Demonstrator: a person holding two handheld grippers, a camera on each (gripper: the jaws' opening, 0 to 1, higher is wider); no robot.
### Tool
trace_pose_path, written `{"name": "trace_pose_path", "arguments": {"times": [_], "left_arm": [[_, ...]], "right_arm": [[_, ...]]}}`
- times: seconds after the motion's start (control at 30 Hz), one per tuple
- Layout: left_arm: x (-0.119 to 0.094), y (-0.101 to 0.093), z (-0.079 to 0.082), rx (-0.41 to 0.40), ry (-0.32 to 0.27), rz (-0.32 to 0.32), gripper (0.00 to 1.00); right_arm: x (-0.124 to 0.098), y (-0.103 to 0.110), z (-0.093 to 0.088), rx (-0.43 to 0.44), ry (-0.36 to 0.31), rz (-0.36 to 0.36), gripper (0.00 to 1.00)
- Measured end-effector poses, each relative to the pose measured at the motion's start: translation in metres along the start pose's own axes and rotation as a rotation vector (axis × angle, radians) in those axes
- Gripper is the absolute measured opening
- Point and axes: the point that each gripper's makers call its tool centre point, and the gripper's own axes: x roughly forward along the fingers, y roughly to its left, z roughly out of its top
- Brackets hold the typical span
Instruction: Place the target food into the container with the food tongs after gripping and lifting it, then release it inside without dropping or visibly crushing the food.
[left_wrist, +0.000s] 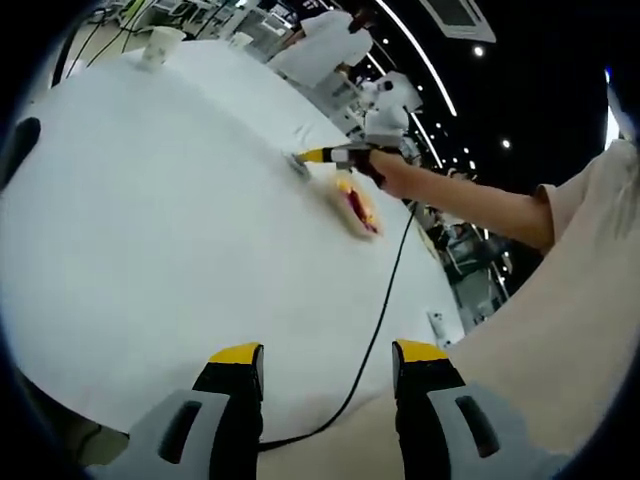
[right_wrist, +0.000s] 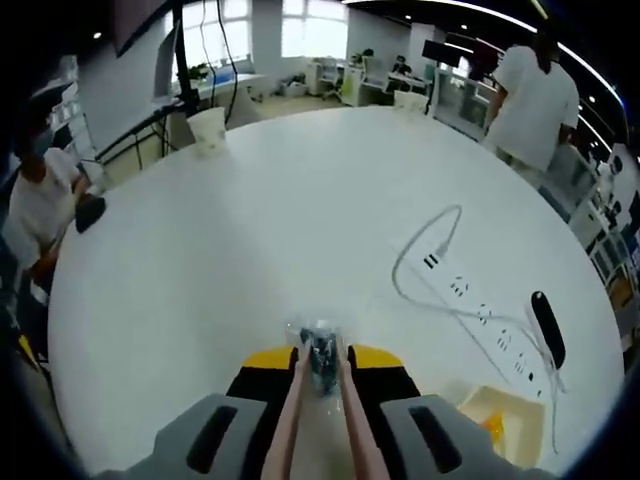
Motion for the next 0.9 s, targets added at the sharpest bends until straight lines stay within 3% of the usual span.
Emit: {"name": "trace_pose_path", "arguments": {"times": [0.2,0.27,0.4,0.63,0.9], "left_arm": [[-0.004,-0.004,-0.009,-0.002,0.001,0.003,0.51],[-0.006,-0.003,-0.01,-0.007,-0.003,0.008,0.51],[-0.007,-0.002,-0.007,-0.009,-0.013,0.013,0.51],[-0.007,0.0,-0.006,-0.01,-0.015,0.013,0.51],[-0.006,0.002,-0.004,-0.017,-0.013,0.011,0.51]], "right_arm": [[0.004,0.004,0.001,-0.02,0.017,0.015,0.26],[0.004,0.005,0.002,-0.093,0.028,-0.007,0.27],[0.005,0.008,0.006,-0.159,0.026,-0.017,0.28],[0.008,0.006,0.003,-0.165,0.033,-0.019,0.29],[0.009,0.002,0.0,-0.074,0.007,-0.011,0.28]]}}
